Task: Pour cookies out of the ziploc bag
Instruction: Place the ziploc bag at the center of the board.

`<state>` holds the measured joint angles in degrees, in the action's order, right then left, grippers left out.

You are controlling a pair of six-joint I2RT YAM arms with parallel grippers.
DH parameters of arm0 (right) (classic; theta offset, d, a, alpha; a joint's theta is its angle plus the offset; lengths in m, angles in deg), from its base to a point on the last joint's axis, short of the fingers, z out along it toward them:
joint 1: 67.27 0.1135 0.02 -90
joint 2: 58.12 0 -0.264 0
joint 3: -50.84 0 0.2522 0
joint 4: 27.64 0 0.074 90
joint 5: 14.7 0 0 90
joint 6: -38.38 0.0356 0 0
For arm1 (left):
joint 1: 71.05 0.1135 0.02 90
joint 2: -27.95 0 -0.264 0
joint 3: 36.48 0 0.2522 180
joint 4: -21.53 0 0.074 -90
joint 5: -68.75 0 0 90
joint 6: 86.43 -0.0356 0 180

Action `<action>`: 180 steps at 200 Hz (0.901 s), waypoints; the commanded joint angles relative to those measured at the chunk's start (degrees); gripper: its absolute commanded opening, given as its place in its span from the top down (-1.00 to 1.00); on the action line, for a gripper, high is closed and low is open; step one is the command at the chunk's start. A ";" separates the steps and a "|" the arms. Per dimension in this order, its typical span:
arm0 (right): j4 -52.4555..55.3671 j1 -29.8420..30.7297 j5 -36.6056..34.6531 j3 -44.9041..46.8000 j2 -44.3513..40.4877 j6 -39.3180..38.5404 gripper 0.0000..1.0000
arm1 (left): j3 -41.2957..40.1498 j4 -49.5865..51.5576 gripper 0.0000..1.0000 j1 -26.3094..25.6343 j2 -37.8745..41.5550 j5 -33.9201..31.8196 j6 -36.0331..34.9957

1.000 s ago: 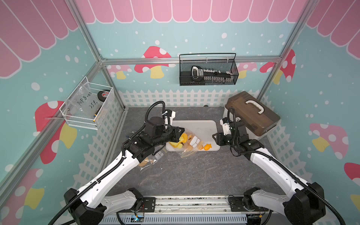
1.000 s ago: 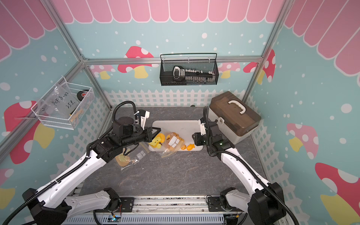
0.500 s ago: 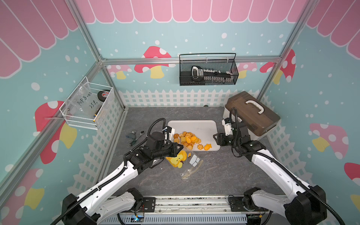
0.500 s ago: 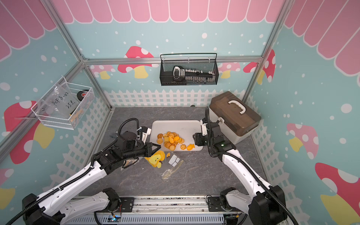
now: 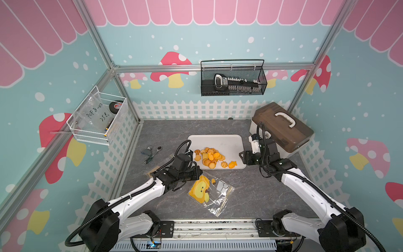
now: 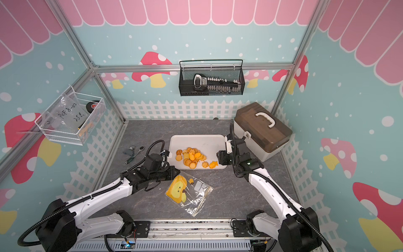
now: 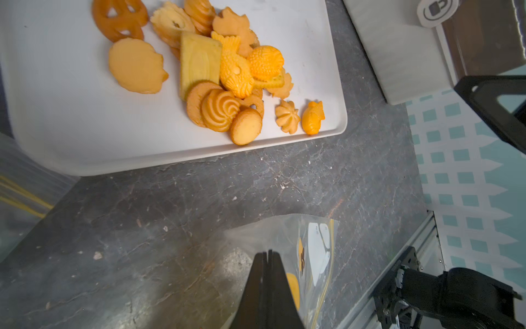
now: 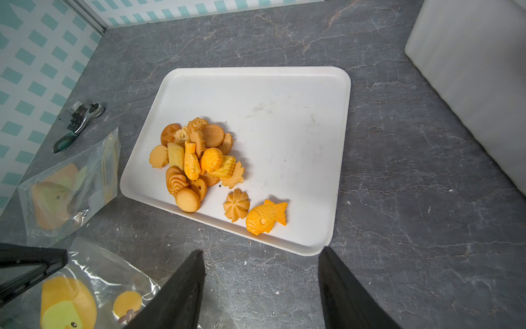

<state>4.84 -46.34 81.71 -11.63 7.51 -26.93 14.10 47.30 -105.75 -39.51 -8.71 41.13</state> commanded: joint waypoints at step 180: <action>-22.88 -0.36 -12.58 13.71 -0.59 -0.37 -0.47 | -9.92 -5.99 0.42 8.33 9.27 -11.07 -0.89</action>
<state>-9.08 -46.40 73.86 -0.50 6.26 -26.32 4.20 39.65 -97.73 -35.00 -15.10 42.38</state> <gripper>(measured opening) 0.734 0.257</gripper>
